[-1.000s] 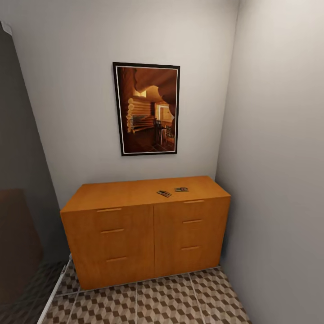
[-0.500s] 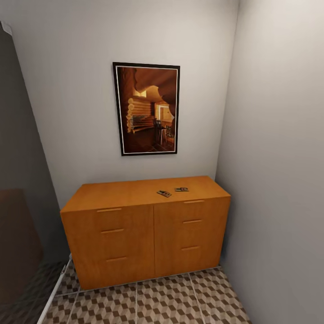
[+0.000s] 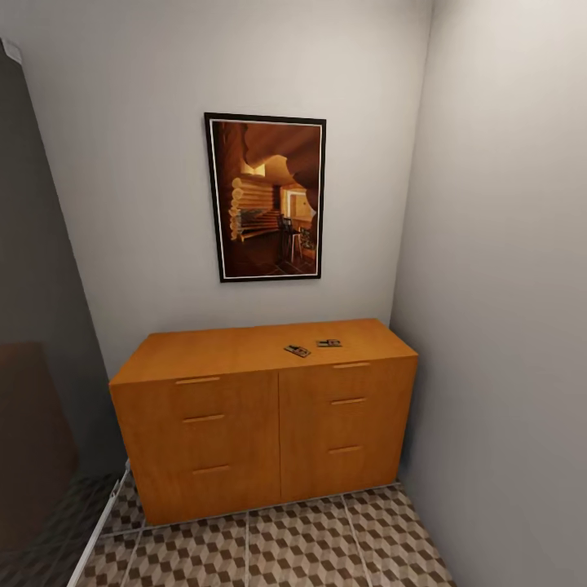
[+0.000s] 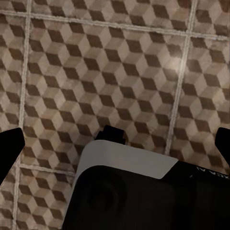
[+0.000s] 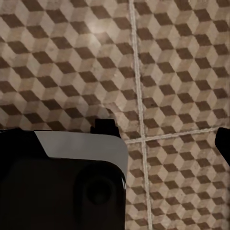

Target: Take the four mousetraps from the cabinet in the bathroom and place them on the bathroom floor. Make sure all four end up on the same floor surface, and ensure that at least two of them are either under or directly next to the same bathroom sink.

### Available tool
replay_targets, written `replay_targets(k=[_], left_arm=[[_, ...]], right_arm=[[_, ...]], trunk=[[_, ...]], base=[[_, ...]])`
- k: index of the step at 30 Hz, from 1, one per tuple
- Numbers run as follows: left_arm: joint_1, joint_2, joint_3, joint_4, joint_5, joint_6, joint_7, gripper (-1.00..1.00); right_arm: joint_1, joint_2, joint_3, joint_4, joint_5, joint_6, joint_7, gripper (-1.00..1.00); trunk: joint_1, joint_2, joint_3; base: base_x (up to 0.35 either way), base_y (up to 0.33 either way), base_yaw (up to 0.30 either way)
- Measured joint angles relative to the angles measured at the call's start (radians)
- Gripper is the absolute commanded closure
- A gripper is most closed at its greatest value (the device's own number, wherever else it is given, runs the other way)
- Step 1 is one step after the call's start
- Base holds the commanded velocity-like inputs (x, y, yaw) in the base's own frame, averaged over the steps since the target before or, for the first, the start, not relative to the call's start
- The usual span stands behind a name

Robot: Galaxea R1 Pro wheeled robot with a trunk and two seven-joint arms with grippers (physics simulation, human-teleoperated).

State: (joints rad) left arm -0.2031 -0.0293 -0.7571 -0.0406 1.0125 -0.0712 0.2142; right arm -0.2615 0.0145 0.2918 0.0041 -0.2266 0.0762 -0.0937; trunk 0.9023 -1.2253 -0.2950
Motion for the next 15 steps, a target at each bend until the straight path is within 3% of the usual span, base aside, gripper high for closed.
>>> replay_targets(k=[5,10,11,15], left_arm=[[-0.002,0.025,-0.002,-0.06,-0.005,0.0,0.004,-1.0],[-0.003,0.07,-0.002,-0.149,-0.007,0.003,0.006,-1.0],[-0.003,0.104,-0.002,-0.209,-0.008,0.008,0.007,-1.0],[-0.003,0.165,-0.001,-0.307,-0.008,0.016,0.009,-1.0]], right_arm=[[-0.001,-0.002,0.001,-0.077,0.002,0.06,0.002,-1.0],[-0.001,-0.004,0.001,-0.213,0.002,0.153,0.003,-1.0],[-0.001,-0.011,0.001,-0.293,0.002,0.207,0.004,-1.0],[0.0,-0.042,-0.003,-0.408,0.0,0.281,0.003,-1.0]], trunk=[[0.0,0.0,0.0],[0.0,0.0,0.0],[0.0,0.0,0.0],[0.0,0.0,0.0]], base=[[0.0,0.0,0.0],[0.0,0.0,0.0],[0.0,0.0,0.0],[0.0,0.0,0.0]])
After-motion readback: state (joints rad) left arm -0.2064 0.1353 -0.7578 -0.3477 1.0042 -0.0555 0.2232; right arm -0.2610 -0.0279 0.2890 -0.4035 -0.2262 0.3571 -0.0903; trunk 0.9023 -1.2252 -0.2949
